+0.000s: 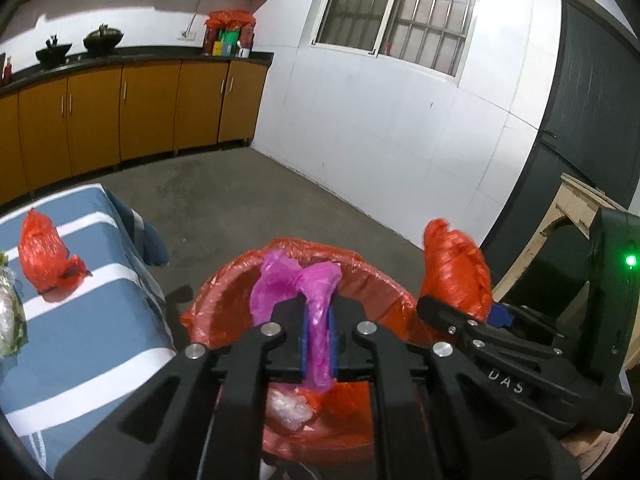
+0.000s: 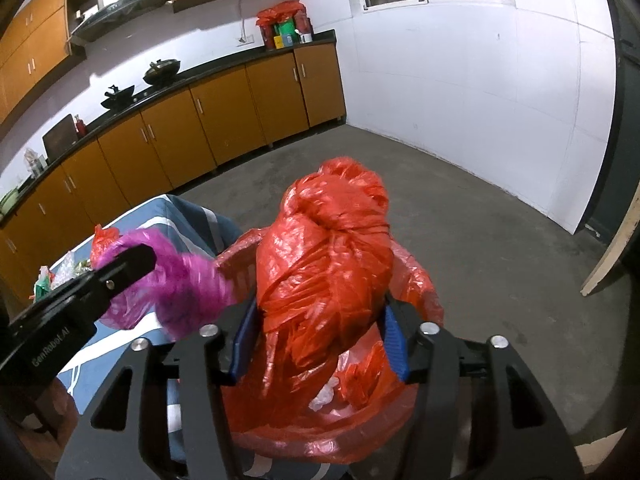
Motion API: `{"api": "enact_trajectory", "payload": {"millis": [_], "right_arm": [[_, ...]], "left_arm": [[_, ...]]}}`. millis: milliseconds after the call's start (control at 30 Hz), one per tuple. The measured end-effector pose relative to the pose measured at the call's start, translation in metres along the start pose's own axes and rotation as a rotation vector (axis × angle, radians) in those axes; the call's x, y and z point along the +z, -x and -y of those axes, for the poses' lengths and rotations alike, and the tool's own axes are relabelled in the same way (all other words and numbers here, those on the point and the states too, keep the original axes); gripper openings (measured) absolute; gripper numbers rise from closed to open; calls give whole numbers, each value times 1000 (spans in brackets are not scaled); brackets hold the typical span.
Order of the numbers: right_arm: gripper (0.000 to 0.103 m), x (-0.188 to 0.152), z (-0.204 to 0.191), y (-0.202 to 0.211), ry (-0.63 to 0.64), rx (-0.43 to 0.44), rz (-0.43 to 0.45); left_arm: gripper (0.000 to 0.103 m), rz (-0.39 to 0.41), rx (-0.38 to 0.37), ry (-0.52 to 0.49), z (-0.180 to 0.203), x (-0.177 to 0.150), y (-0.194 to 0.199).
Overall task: Collect trash
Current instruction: 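Carry the pink bag into the basket with left tool while right drops red bag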
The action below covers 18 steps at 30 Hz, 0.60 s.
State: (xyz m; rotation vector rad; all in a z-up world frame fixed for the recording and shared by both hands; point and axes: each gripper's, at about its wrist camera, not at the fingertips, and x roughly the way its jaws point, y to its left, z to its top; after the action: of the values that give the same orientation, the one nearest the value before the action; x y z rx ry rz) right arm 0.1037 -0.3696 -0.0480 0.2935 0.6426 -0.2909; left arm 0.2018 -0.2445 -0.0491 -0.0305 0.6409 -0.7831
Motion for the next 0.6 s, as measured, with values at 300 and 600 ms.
{"api": "enact_trajectory", "payload": {"millis": [300,600], "right_arm": [[59,-4,5,-4,-14,-18,-22],[59,-4,20,2,-31,-71,-13]], "left_arm": [[33,-44,-42,62,-13,-7,-10],[56,-53,-75,-9,2,-10,-8]]}}
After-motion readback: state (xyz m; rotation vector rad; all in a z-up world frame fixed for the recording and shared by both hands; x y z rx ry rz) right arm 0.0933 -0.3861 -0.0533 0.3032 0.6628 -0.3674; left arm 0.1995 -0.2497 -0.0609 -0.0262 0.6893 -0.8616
